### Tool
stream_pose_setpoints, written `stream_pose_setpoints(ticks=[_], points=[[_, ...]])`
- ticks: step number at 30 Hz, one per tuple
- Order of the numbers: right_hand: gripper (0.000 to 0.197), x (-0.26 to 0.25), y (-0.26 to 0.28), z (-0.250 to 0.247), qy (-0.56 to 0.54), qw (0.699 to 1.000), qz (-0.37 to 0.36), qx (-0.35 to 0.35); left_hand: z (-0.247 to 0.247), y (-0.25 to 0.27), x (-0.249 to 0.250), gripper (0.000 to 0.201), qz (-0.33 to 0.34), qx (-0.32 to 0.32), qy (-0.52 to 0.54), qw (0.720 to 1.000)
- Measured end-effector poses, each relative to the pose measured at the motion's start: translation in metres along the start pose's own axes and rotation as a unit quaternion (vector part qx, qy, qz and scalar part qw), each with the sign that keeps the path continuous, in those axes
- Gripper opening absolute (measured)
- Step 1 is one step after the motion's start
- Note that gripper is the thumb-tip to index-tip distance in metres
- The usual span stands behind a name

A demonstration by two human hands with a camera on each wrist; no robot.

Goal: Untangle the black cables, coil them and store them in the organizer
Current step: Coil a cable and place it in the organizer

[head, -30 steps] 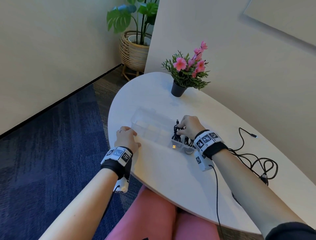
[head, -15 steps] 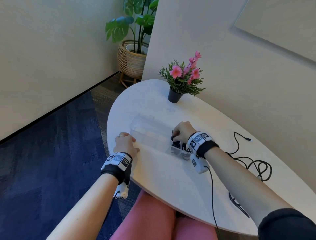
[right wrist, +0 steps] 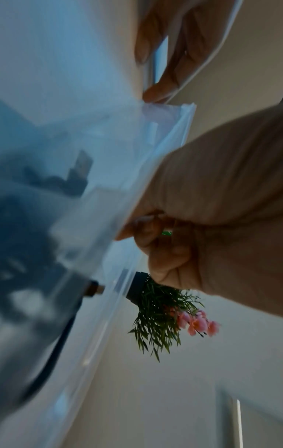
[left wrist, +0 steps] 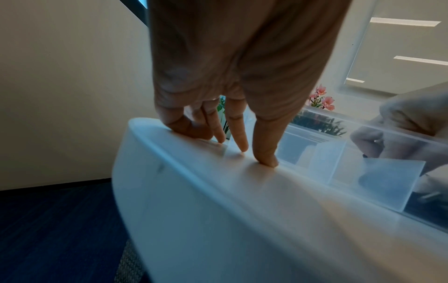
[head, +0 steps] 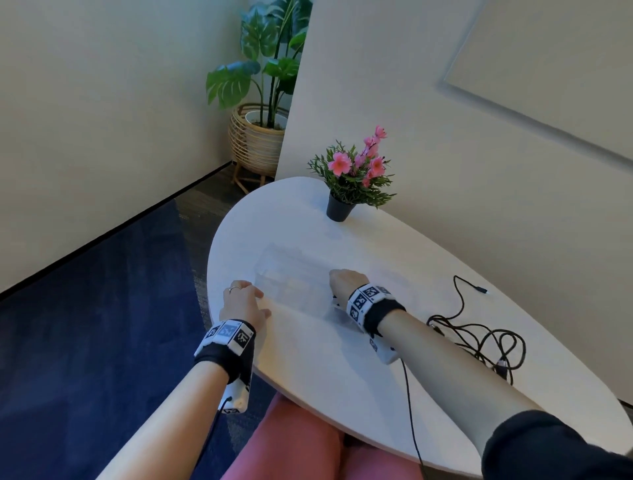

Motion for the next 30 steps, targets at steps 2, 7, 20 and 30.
stream_pose_setpoints(ticks=[2,7,20,30], points=[[0.037,-0.005,-0.005,0.000,0.018,0.999,-0.015,-0.024,-0.001,0.003,-0.002,0.030,-0.004,0.001,0.005,1.000],[0.030,0.020,-0.003,-0.025,-0.066,0.998,0.010,-0.014,-0.003,0.005,-0.003,0.031,0.002,0.005,0.009,1.000],[0.028,0.033,-0.005,-0.018,-0.136,0.988,-0.007,0.078,-0.004,0.004,-0.001,0.031,0.005,0.006,0.010,1.000],[0.024,0.035,-0.015,-0.007,-0.099,0.992,-0.042,0.070,-0.005,0.003,-0.001,0.032,0.005,0.005,0.013,1.000]])
Point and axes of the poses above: each hand's wrist, its own y-axis away from the middle knuckle, its own z-axis out of the palm, x = y × z, the point moved 3 cm from there along -y, towards the middle knuckle, and after that the axes turned 6 degrees about -z, right-handed, at the moved point
